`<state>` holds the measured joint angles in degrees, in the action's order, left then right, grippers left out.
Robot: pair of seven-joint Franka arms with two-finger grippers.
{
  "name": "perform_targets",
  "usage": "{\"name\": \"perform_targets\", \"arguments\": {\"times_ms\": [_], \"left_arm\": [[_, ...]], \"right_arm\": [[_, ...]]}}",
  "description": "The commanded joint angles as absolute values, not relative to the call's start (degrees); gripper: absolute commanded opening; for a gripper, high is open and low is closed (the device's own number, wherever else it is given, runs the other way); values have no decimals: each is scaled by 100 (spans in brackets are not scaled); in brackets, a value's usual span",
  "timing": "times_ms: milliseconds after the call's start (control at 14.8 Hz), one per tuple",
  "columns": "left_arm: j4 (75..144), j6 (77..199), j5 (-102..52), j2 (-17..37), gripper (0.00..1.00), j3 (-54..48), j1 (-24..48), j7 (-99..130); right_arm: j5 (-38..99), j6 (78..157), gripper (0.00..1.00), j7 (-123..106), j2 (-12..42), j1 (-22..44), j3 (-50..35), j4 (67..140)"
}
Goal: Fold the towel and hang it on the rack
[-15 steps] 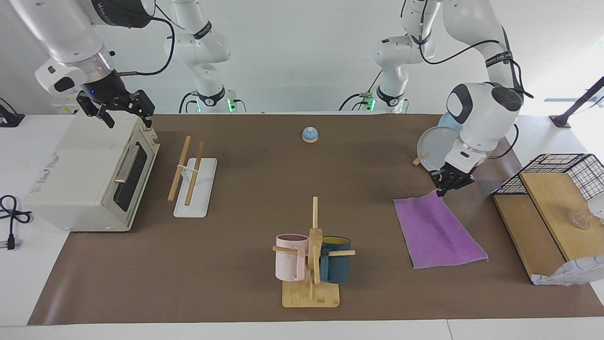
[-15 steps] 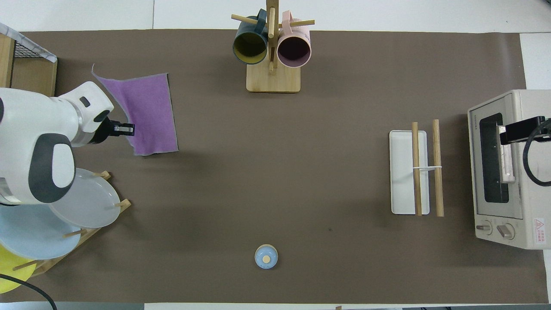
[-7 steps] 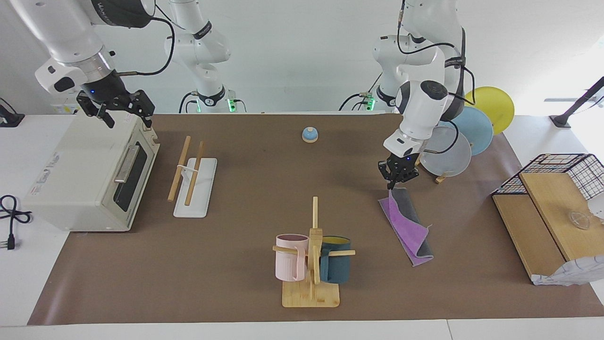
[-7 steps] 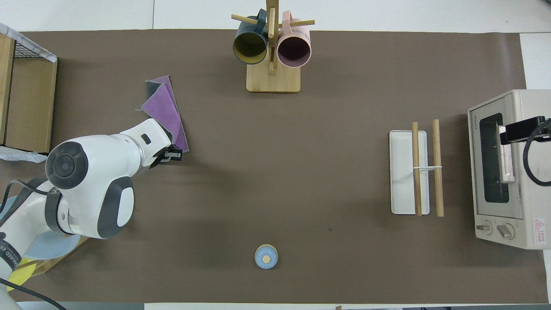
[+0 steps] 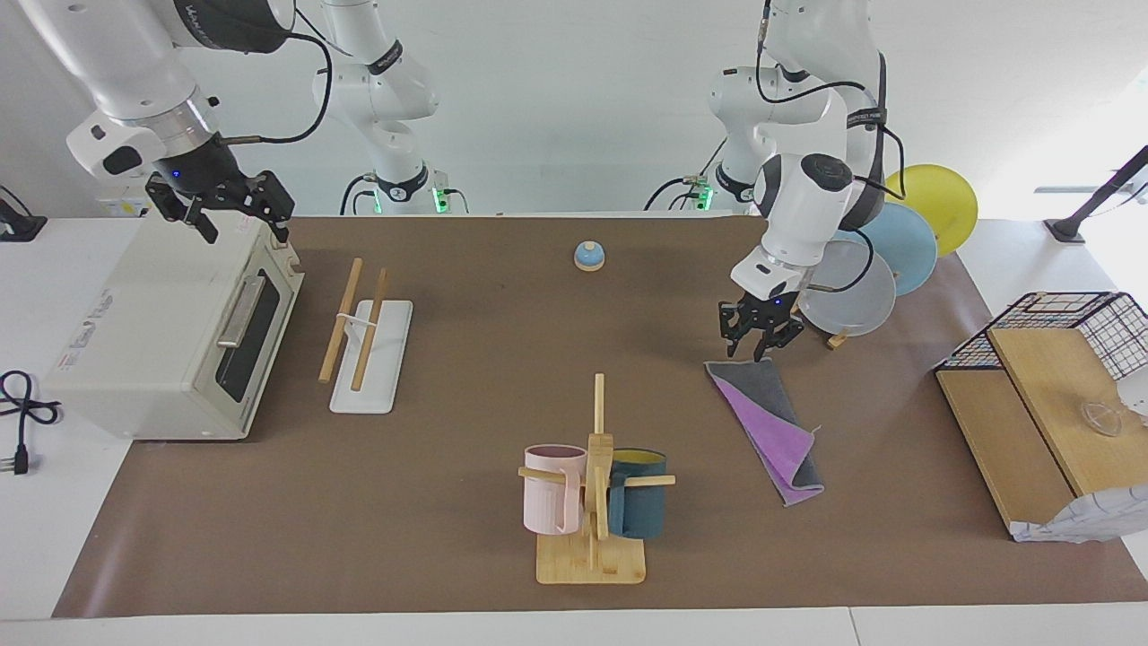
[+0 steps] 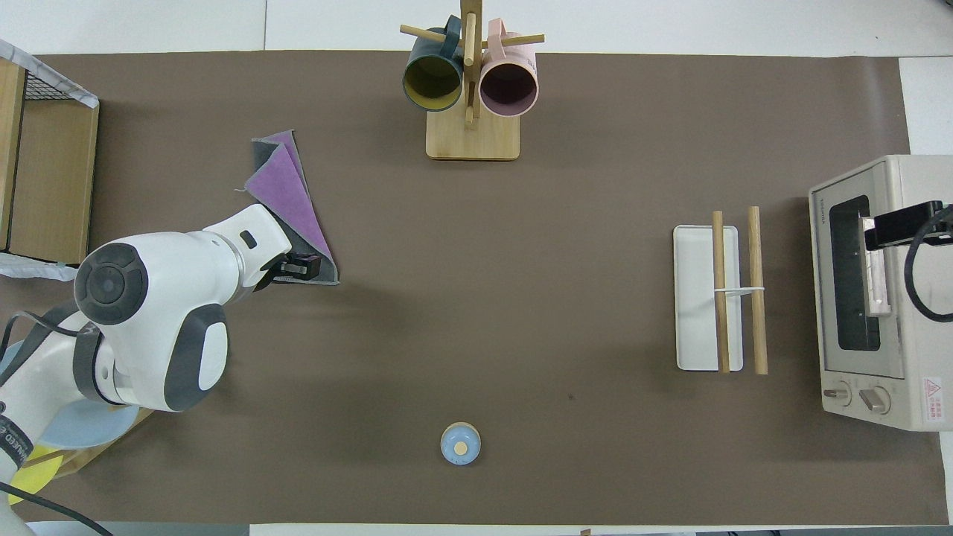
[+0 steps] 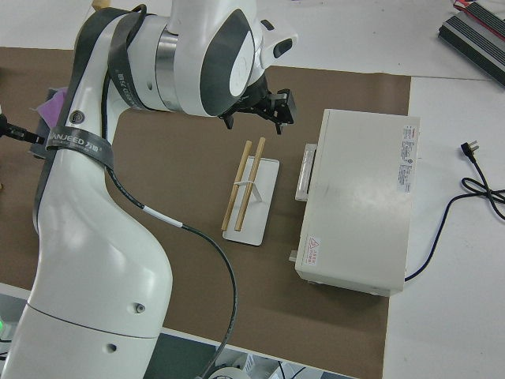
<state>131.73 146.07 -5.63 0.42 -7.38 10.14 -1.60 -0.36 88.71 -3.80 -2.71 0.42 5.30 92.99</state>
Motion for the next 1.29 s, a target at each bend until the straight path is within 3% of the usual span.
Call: {"name": "perform_targets", "arguments": {"times_ms": [0,338,676,879,1218], "left_arm": [[13000,14432,-457,61,100,-685,810,-158],[12577,14326,-483,728,100,-703,194,-483],[12630,14177,-1036,826,100,-712,167,-483],[12569,14221,-1055,1062,92,-721,176,-518],[11980,14124,-1072,1582,91,-747,202,-580]], "right_arm": [[0,8877,100,-439,-369,9,527,9404],[0,8877,100,-439,-369,9,519,9404],[0,8877,100,-439,-378,9,519,9404],[0,8877,100,-439,-369,9,527,9404],[0,8877,100,-439,-369,9,519,9404]]}}
